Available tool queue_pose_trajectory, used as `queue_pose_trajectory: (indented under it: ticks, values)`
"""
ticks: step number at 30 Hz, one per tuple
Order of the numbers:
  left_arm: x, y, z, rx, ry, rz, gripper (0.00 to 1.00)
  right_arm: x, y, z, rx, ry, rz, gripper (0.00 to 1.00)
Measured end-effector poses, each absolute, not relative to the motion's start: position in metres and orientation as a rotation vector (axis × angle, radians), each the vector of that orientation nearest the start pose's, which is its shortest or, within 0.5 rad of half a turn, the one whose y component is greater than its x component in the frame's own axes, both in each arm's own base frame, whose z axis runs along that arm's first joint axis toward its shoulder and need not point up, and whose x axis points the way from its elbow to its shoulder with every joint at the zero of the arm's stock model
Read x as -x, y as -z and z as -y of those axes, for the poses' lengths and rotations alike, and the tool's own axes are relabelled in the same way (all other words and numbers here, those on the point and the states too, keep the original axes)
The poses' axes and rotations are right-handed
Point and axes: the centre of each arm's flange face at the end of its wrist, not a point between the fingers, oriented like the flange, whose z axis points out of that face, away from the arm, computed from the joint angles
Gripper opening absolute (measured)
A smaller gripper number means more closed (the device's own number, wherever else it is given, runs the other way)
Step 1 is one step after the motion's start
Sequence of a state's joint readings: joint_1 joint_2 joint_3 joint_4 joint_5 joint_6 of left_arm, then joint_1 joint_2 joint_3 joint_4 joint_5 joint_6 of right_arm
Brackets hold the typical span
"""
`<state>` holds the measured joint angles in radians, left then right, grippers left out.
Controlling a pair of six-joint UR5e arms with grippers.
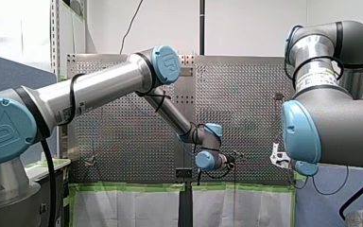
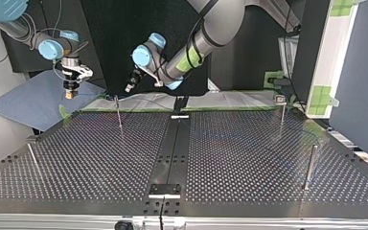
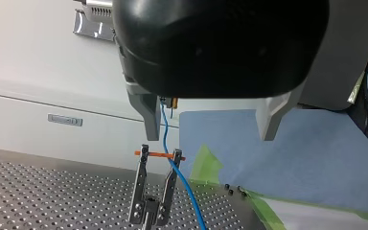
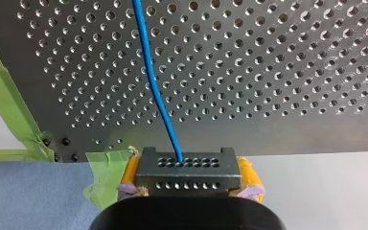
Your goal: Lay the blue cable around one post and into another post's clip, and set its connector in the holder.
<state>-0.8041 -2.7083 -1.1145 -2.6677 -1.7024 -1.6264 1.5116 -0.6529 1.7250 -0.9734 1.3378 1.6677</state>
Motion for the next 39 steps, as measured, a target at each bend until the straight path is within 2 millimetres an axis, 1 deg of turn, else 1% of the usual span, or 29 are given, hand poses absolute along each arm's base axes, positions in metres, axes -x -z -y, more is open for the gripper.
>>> queue_pose_trajectory:
  ticks: [10,15,26,39]
  values:
    - [-0.447,0.023,0.634,-0.567,0.499,-1.714,1.00,-0.120,0.033,0.620,-1.361,-1.366,1.287,0.00]
    - [-0.446,0.015,0.632,-0.570,0.491,-1.709,1.00,-0.120,0.033,0.620,-1.360,-1.366,1.287,0.00]
    - [-0.448,-0.033,0.616,-0.467,0.470,-1.631,1.00,-0.120,0.033,0.620,-1.361,-1.366,1.288,0.00]
    - [-0.442,-0.085,0.597,-0.335,0.527,-1.548,1.00,-0.121,0.032,0.620,-1.358,-1.389,1.293,0.00]
